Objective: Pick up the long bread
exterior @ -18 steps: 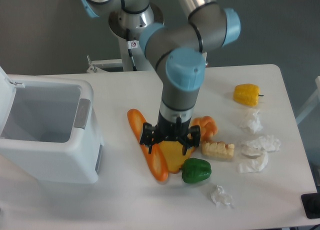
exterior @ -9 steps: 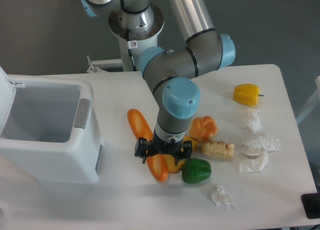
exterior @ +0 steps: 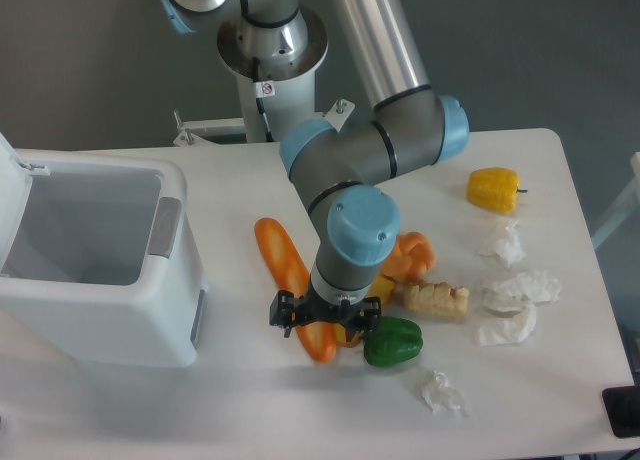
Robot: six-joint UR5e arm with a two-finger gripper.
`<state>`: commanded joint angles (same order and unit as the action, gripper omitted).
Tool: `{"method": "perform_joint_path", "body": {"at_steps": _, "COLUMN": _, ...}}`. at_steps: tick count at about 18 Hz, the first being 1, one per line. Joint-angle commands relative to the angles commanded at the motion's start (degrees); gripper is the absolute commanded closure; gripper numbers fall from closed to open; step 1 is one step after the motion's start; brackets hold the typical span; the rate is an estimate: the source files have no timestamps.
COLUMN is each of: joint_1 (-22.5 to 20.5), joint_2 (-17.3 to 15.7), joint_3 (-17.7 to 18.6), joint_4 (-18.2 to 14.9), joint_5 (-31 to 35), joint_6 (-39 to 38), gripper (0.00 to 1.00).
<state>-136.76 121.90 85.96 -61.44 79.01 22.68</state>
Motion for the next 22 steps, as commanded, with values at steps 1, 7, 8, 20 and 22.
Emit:
{"method": "perform_joint_path", "body": {"at_steps": 1, "joint_1": 0.0, "joint_2": 0.18, "joint_3": -0.09, "joint_4": 0.35, "joint_5": 0.0, "joint_6": -0.09, "gripper": 0.0}}
{"method": "perform_joint_path", "body": {"at_steps": 7, "joint_1": -0.17, "joint_2": -0.26, "joint_3": 1.14, "joint_4": 0.36, "joint_5": 1.14, "joint_6": -1.58, "gripper": 0.0}}
{"method": "perform_joint_path", "body": {"at_steps": 8, "joint_1": -0.09, "joint_2": -0.35, "joint_3": 1.49, "joint_4": 0.36, "joint_5": 1.14, "joint_6": -1.67, "gripper": 0.0}}
{"method": "perform_joint_path", "body": {"at_steps": 20, "joint_1": -1.05, "joint_2": -2.28, "joint_3": -0.09, "joint_4": 0.36, "joint_5": 4.75, "joint_6": -5.0, "gripper": 0.0}}
{"method": "perform_joint_path", "body": {"at_steps": 22, "joint_1": -0.88, "joint_2": -2.72, "joint_3": 0.17, "joint_4": 0.27, "joint_5": 4.83, "joint_6": -7.99, "gripper": 0.0}}
